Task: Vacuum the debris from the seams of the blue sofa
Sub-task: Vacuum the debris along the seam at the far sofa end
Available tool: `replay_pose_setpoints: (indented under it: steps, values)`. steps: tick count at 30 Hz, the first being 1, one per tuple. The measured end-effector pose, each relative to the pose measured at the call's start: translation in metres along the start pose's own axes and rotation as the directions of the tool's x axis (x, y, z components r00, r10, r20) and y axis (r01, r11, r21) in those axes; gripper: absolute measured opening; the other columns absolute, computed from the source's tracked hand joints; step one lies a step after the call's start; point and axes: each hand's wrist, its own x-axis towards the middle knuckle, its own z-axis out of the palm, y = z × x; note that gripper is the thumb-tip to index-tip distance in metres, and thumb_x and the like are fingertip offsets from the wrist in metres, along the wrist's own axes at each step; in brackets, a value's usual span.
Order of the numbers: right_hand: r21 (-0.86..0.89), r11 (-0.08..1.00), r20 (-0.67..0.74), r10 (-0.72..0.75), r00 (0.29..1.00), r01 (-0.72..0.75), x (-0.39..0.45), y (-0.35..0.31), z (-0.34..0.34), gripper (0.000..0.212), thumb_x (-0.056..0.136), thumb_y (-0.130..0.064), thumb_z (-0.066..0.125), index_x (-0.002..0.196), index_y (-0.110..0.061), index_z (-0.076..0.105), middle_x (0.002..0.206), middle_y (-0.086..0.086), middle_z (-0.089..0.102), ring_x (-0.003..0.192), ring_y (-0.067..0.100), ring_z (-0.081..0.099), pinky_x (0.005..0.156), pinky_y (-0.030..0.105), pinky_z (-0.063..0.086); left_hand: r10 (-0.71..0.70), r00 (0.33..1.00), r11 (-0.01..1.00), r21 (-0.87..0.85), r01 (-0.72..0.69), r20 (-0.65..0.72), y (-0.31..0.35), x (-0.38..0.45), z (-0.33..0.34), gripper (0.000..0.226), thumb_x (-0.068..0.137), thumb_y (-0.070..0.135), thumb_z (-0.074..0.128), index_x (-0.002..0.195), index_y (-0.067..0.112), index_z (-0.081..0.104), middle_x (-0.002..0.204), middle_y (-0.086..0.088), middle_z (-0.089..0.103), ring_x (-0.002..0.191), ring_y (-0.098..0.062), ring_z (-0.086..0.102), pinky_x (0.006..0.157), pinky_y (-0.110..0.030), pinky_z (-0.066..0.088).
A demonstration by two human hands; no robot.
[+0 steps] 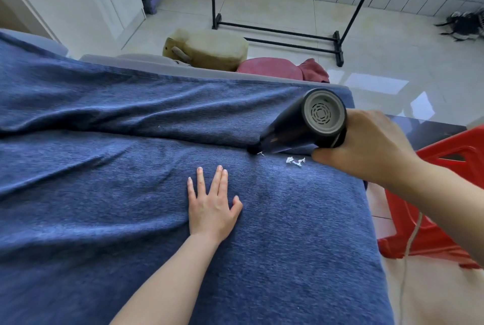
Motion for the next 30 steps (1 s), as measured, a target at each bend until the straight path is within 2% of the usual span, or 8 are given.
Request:
replay_pose_setpoints:
  steps: [2,5,11,16,18,21,26,30]
  values:
    - [0.013,1.000,0.001,-0.005,1.000,0.005,-0.002,0.003,0.004,0.042,0.067,-0.040,0.079,0.061,-0.038,0.038,0.067,-0.009,0.048,0.078,0.028,0.050,0.070,0.039,0.045,-0.001,1.000,1.000,0.004,0.001,0.009,0.000,0.000,0.002,0.076,0.087,0.056,0.017,0.153,0.019,0.021,0.161,0.006,0.012,0.148,-0.035,-0.002,0.117,-0.053,-0.003]
    - [0.051,0.999,-0.012,0.011,1.000,-0.010,-0.006,0.008,-0.002,0.036,0.063,-0.046,0.074,0.058,-0.038,0.039,0.061,-0.018,0.047,0.076,0.030,0.053,0.068,0.037,0.043,0.003,1.000,1.000,0.005,-0.003,0.007,-0.002,0.001,0.003,0.075,0.085,0.057,0.012,0.154,0.026,0.013,0.161,0.009,0.007,0.148,-0.033,-0.006,0.117,-0.053,-0.006]
    - [0.028,0.998,-0.005,0.056,0.998,-0.056,-0.014,0.020,-0.014,0.034,0.065,-0.043,0.075,0.060,-0.036,0.042,0.064,-0.013,0.052,0.081,0.036,0.060,0.070,0.042,0.050,0.022,0.999,0.999,0.048,-0.024,0.044,0.000,-0.002,0.002,0.062,0.088,0.055,0.016,0.148,0.042,0.024,0.157,0.000,0.028,0.146,-0.040,0.009,0.115,-0.059,0.005]
    - [0.045,0.997,-0.015,0.061,0.998,-0.060,-0.021,0.019,-0.007,0.036,0.068,-0.037,0.074,0.060,-0.036,0.039,0.063,-0.015,0.047,0.078,0.033,0.053,0.068,0.037,0.040,0.032,0.996,0.992,0.116,-0.042,0.087,-0.002,-0.004,0.000,0.073,0.077,0.061,-0.015,0.148,0.044,-0.012,0.162,0.003,-0.002,0.144,-0.039,-0.019,0.114,-0.057,-0.013]
    - [0.050,0.996,0.000,0.069,0.998,-0.069,-0.022,0.021,-0.009,0.034,0.067,-0.039,0.074,0.061,-0.036,0.041,0.064,-0.016,0.048,0.079,0.033,0.055,0.068,0.037,0.041,0.031,0.994,0.992,0.118,-0.044,0.107,-0.001,-0.004,-0.002,0.078,0.072,0.065,-0.019,0.147,0.044,-0.017,0.162,0.003,-0.008,0.142,-0.038,-0.024,0.113,-0.057,-0.016]
    - [0.045,0.995,-0.006,0.089,0.996,-0.088,-0.024,0.024,-0.018,0.030,0.066,-0.045,0.074,0.064,-0.036,0.046,0.067,-0.013,0.054,0.082,0.033,0.060,0.071,0.040,0.049,0.021,0.991,0.993,0.108,-0.036,0.133,0.002,-0.001,-0.005,0.079,0.073,0.070,-0.017,0.148,0.044,-0.015,0.161,0.003,-0.010,0.142,-0.037,-0.026,0.113,-0.057,-0.017]
    - [0.073,0.992,-0.015,0.106,0.994,-0.105,-0.038,0.026,-0.015,0.032,0.069,-0.041,0.073,0.063,-0.035,0.043,0.066,-0.014,0.051,0.082,0.032,0.058,0.069,0.037,0.043,0.009,0.993,0.996,0.083,-0.019,0.114,0.004,-0.010,-0.005,0.065,0.093,0.064,0.010,0.149,0.041,-0.012,0.161,0.004,-0.012,0.144,-0.034,-0.023,0.115,-0.055,-0.012]
    - [0.085,0.991,-0.071,0.106,0.992,-0.100,-0.054,0.030,-0.013,0.033,0.070,-0.043,0.072,0.063,-0.035,0.041,0.063,-0.016,0.049,0.078,0.030,0.055,0.068,0.035,0.040,-0.001,0.995,1.000,0.030,-0.002,0.104,0.017,-0.020,-0.003,0.069,0.089,0.063,0.000,0.151,0.035,-0.009,0.161,0.006,-0.012,0.145,-0.034,-0.020,0.115,-0.058,-0.010]
